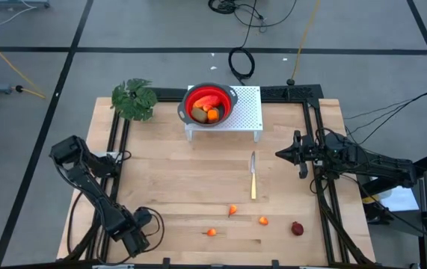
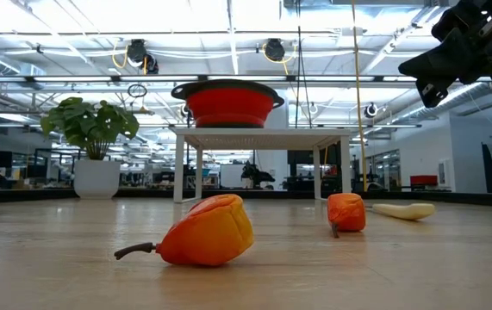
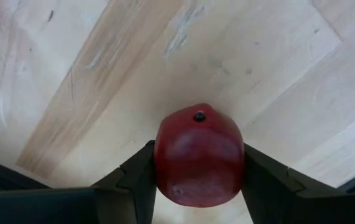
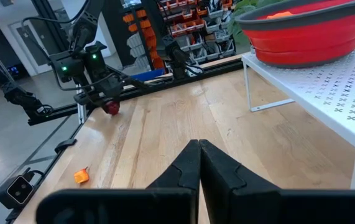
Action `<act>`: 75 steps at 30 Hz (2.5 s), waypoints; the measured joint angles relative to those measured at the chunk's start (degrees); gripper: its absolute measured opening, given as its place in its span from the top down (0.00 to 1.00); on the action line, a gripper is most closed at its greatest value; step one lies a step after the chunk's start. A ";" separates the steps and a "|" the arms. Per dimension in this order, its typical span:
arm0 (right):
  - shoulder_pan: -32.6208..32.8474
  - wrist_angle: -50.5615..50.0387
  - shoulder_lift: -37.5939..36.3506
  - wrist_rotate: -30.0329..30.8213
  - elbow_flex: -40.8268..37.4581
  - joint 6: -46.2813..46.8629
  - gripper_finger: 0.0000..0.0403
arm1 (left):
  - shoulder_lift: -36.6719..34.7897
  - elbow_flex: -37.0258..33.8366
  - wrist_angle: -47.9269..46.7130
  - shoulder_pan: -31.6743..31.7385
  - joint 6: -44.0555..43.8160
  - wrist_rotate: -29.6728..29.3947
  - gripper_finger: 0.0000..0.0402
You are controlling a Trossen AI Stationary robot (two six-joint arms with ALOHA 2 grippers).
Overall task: Pick & Place Fruit
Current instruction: Put the left red pomegranate into the red strainer bowl on the shelf
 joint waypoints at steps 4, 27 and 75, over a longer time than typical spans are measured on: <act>0.02 0.00 0.00 0.00 0.00 0.00 1.00 | -2.49 0.09 0.05 0.61 0.02 -1.65 0.53; 0.02 0.00 0.00 0.00 0.00 -0.04 1.00 | -28.08 0.11 2.64 5.90 0.94 -63.40 0.51; 0.00 0.00 0.00 0.00 0.00 -0.46 1.00 | -32.15 0.11 40.99 26.21 34.76 -54.14 0.51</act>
